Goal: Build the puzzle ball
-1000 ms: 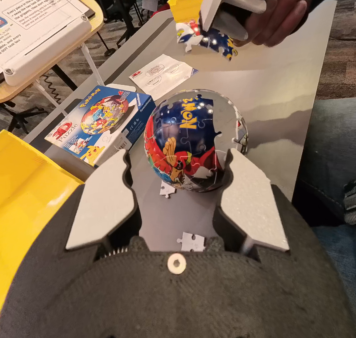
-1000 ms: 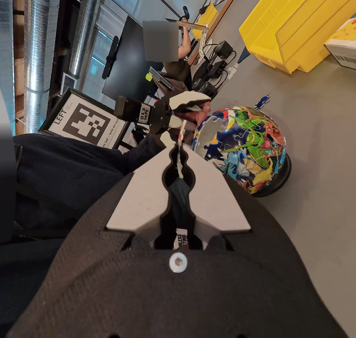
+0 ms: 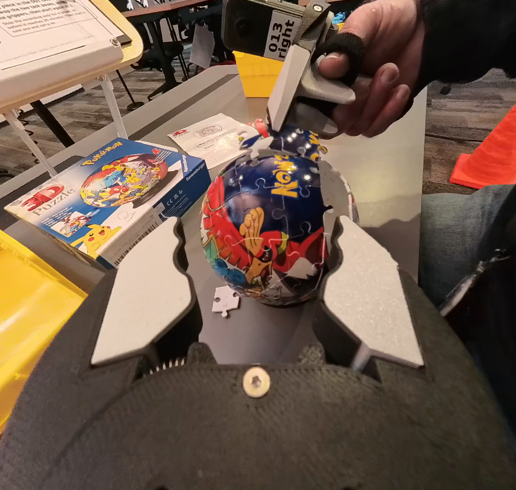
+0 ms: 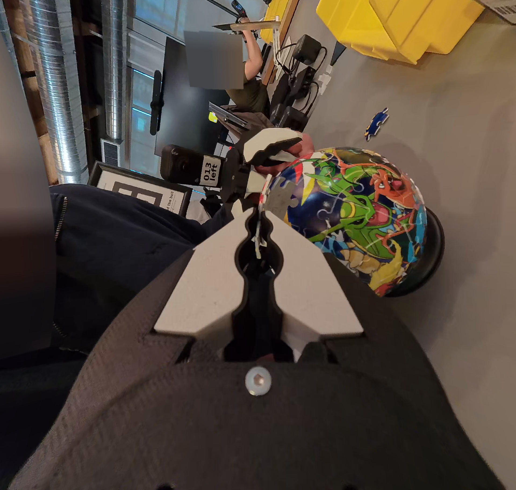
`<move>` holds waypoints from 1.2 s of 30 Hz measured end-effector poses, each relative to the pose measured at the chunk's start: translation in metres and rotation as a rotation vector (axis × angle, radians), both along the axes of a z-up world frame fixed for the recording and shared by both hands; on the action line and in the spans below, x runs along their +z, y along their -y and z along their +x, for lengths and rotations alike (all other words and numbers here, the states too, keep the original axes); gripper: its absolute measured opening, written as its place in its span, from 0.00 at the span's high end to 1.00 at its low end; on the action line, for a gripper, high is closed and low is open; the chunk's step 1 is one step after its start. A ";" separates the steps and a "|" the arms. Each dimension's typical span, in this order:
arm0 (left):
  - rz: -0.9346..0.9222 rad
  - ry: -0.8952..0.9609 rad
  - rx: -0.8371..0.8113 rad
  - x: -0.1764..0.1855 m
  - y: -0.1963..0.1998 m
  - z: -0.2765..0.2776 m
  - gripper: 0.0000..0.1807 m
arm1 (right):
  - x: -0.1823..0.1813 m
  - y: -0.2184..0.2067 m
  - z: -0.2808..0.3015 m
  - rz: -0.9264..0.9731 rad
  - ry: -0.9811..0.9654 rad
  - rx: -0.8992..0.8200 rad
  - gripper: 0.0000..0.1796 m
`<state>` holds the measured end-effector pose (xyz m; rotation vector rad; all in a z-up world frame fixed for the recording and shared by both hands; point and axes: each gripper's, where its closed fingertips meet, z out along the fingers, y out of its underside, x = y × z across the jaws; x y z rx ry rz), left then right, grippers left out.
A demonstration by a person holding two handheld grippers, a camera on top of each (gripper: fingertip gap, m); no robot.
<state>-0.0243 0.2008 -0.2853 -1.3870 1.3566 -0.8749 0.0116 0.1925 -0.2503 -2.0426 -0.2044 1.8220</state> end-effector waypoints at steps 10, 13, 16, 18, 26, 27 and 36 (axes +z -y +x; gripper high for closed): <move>0.005 0.002 -0.002 0.000 0.001 0.000 0.46 | -0.001 0.000 -0.003 -0.022 0.014 0.023 1.00; 0.003 0.003 -0.004 0.000 0.001 0.000 0.46 | -0.001 0.000 -0.003 -0.025 0.019 0.031 1.00; 0.007 0.001 -0.003 0.000 0.001 0.000 0.46 | -0.001 0.000 -0.001 -0.031 0.017 0.039 1.00; 0.010 -0.001 -0.003 0.000 0.001 0.000 0.46 | 0.000 -0.001 -0.001 -0.030 0.015 0.043 1.00; 0.011 -0.004 -0.007 0.000 0.002 0.001 0.47 | -0.002 -0.001 -0.001 -0.038 0.023 0.039 1.00; 0.012 -0.006 -0.008 -0.001 0.003 0.001 0.47 | -0.003 -0.001 -0.001 -0.040 0.025 0.038 1.00; 0.020 -0.008 -0.009 0.000 0.003 0.001 0.47 | -0.002 -0.004 -0.004 -0.043 0.040 0.054 1.00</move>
